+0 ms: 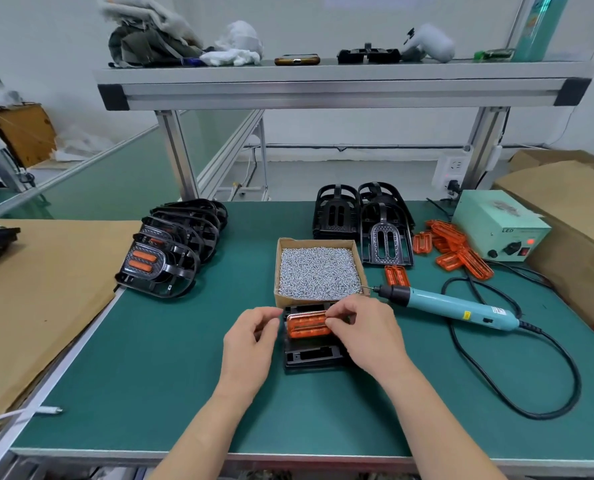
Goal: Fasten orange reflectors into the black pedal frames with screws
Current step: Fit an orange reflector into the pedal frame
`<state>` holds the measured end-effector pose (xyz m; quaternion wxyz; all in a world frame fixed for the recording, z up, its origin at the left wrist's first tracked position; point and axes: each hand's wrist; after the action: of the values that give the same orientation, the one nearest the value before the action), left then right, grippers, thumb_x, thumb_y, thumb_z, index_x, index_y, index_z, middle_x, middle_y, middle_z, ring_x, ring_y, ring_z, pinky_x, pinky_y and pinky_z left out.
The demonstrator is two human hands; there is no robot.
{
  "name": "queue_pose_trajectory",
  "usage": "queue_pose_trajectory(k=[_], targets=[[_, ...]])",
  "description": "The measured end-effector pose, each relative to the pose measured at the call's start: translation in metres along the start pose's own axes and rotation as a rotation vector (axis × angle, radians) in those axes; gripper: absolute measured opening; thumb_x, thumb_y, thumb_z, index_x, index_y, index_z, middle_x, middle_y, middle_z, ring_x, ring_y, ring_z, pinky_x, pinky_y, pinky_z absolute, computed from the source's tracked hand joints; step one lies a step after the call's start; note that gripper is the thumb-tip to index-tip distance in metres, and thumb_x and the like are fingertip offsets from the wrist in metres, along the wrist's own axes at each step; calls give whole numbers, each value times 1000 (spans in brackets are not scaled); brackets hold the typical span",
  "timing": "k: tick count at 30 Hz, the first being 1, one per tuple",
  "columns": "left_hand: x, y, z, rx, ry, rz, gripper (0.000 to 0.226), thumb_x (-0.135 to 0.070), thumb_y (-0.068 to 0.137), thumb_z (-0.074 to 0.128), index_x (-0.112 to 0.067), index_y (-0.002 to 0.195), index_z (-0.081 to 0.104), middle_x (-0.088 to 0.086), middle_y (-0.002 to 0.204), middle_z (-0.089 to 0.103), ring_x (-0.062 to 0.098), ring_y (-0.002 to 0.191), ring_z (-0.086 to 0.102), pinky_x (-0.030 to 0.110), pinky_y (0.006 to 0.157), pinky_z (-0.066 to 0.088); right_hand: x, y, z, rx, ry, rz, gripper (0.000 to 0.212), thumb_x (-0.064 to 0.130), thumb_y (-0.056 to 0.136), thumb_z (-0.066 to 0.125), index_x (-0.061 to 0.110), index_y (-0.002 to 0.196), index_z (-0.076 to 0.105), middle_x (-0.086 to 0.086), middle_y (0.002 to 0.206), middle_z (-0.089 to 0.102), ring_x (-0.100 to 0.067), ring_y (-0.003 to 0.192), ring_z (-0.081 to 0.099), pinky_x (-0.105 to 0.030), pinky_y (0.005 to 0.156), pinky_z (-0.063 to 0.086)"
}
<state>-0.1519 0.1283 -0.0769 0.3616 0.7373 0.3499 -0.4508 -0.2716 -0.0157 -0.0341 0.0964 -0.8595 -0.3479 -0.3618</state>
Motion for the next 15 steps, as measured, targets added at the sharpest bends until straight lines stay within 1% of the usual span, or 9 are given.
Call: queue_pose_trajectory(k=[3,5,7,9,11,13,15], targets=[[-2,0,0,39,39,37,20,-6,90,67,-23,95,76,-10,92,68,1,88,62,14,81,46,3,-2,2,8,-144,-25,2,34,91,70,34,89,70,17,98,66,-12,96,60,-30,80,47],[-3,0,1,73,68,52,20,-6,87,71,-25,92,77,-9,88,65,2,79,60,14,77,45,2,-1,2,9,-193,-45,3,32,92,68,33,89,70,15,100,63,-13,99,60,-31,81,47],[-4,1,1,91,86,46,20,-7,86,73,-27,88,78,-8,86,64,1,75,58,10,73,43,3,0,2,19,-237,-66,4,32,92,68,32,89,71,12,100,55,-13,100,58,-31,80,47],[-4,1,1,96,103,50,22,-8,84,74,-29,81,76,-8,85,64,2,74,58,7,70,41,3,2,1,51,-265,-93,5,32,92,68,31,89,71,11,100,50,-13,101,56,-31,79,46],[-5,1,2,102,119,63,27,-8,84,74,-35,79,73,-8,86,64,3,76,59,7,71,41,4,5,-1,90,-277,-118,6,29,92,68,32,87,70,11,97,49,-14,101,56,-30,78,45],[-6,0,3,121,141,69,30,-10,84,75,-39,80,71,-10,88,62,3,77,60,9,73,43,3,6,-2,118,-292,-127,6,27,91,69,32,86,69,12,96,49,-14,100,56,-30,78,45],[-6,1,4,159,196,69,22,-13,83,75,-34,78,73,-11,90,59,4,81,60,14,76,45,3,6,-3,128,-312,-138,6,27,91,68,32,88,68,13,94,48,-14,99,56,-30,77,44]])
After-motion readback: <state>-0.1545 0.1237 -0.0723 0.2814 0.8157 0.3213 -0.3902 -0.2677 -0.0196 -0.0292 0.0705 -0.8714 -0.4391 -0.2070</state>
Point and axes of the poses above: each hand's wrist, its own y-axis towards the middle knuckle, its own z-axis out of the palm, x = y × z
